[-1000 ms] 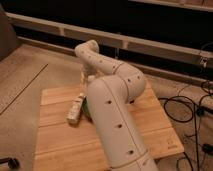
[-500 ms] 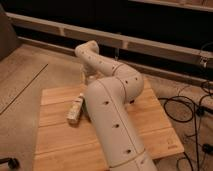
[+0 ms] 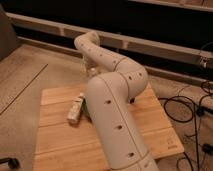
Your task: Place the ceramic cup over the eraser
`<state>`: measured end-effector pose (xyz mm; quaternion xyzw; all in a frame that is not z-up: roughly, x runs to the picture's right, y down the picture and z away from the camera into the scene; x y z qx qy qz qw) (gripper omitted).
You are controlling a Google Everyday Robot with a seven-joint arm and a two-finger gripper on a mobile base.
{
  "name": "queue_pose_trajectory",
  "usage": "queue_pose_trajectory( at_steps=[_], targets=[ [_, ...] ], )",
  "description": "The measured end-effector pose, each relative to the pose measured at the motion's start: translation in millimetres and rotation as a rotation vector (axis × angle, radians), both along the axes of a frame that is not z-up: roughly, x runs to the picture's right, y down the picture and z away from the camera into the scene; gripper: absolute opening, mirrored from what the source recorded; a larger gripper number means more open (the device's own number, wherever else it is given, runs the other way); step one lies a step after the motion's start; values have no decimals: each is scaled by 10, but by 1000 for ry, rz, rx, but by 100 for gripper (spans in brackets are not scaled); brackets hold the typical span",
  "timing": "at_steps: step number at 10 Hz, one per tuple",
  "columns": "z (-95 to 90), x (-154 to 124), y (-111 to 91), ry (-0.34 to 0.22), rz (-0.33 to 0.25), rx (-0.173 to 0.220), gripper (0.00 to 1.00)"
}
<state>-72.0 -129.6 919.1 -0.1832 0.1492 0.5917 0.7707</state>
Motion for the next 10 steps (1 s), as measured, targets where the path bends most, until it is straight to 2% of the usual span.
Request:
queue_pose_trajectory(
  at_steps=[2,3,4,5,7,8,10],
  targets=[
    [-277,68,-333,11,37,74,0],
    [-452,203,-489,35,54,116,0],
    [-679,460,-617,82,80,159,0],
    [-843,683,-651,125,102,184,0],
    [-1223,1171,-556,222,161,219,0],
    [-1477,1437,-412,279,204,234,0],
    [-1838,1751,-102,354,277,242,0]
  ],
)
